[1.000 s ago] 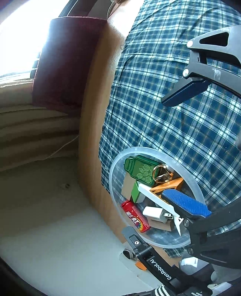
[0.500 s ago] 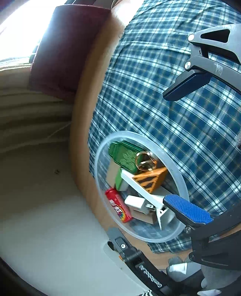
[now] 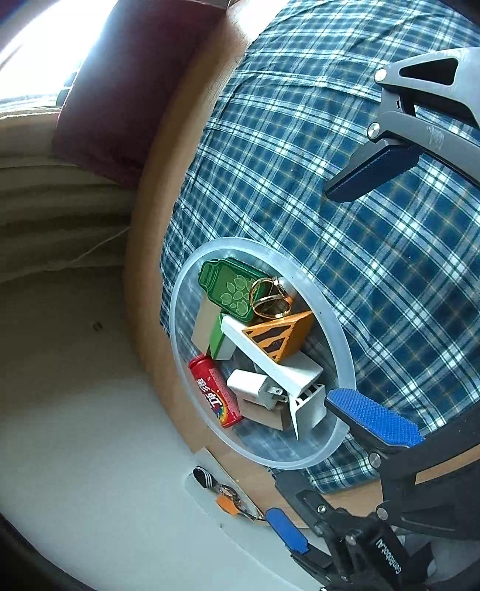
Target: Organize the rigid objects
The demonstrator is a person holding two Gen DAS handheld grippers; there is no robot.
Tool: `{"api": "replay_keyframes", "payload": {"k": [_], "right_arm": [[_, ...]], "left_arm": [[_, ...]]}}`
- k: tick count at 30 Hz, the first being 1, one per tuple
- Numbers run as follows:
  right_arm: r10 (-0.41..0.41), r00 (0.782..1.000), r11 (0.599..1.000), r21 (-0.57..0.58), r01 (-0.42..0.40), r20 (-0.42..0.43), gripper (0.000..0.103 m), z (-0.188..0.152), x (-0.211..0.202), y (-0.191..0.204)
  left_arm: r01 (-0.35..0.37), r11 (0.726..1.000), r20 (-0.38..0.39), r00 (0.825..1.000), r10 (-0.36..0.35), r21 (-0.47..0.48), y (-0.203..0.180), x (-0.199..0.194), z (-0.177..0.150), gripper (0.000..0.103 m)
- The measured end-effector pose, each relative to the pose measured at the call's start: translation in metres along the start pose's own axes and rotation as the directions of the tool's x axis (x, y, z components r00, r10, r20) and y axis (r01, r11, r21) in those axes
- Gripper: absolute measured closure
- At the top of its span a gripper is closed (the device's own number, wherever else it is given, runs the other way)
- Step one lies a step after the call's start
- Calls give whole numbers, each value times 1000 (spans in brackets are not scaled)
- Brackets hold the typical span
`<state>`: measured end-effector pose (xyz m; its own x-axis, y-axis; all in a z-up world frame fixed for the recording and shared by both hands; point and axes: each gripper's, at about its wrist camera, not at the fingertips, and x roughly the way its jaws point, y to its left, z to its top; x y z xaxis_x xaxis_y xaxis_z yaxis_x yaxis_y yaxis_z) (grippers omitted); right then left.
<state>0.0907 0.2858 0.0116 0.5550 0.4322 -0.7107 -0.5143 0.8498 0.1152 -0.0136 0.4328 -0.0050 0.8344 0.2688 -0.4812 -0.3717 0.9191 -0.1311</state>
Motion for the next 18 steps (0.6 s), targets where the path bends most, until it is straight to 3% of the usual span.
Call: {"api": "replay_keyframes", "payload": {"k": [7, 18], "right_arm": [[-23, 998, 999, -24, 24, 58, 0, 3, -13, 4], [-50, 998, 998, -36, 51, 42, 0, 3, -12, 7]], "left_arm": [[-8, 1000, -23, 1000, 8, -7, 1, 3, -5, 9], [-2, 1000, -47, 999, 2, -4, -2, 9, -8, 9]]}}
